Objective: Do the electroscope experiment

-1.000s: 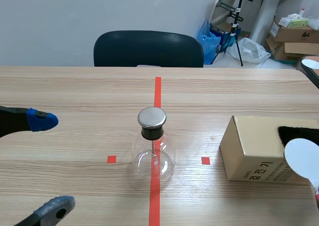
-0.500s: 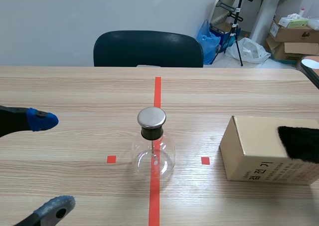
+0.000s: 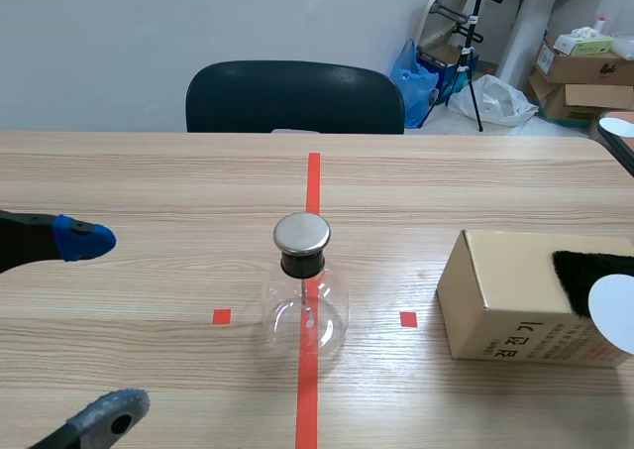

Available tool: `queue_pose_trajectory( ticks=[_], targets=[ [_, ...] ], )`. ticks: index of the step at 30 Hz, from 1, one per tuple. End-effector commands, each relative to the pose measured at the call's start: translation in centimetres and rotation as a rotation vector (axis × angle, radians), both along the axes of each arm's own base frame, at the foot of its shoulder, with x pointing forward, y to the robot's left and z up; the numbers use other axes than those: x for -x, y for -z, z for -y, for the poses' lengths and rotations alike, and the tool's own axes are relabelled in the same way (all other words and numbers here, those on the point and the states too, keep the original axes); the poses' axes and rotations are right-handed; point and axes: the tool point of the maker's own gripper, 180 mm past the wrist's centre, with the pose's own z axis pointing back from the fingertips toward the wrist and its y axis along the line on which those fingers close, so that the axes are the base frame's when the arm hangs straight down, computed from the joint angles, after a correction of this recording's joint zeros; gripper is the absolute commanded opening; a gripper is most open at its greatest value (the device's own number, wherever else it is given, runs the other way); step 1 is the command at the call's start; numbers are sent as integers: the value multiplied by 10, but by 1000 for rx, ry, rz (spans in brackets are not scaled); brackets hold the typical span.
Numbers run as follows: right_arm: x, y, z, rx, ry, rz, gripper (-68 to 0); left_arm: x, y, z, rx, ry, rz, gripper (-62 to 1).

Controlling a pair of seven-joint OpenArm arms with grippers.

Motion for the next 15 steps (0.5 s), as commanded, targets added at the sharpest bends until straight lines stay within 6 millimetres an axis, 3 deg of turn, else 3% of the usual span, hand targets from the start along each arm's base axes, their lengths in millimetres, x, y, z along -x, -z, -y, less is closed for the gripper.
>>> queue_pose_trajectory(
  ticks=[1, 6, 15],
  targets=[
    [-4, -7, 6, 17, 7, 24, -666, 0, -7, 1, 23, 3, 13, 14],
    [-4, -9, 7, 21, 14, 36, -665, 0, -7, 1, 23, 3, 13, 14],
    [-14, -32, 14, 97, 47, 99, -665, 0, -7, 2, 21, 3, 12, 14]
  ],
)
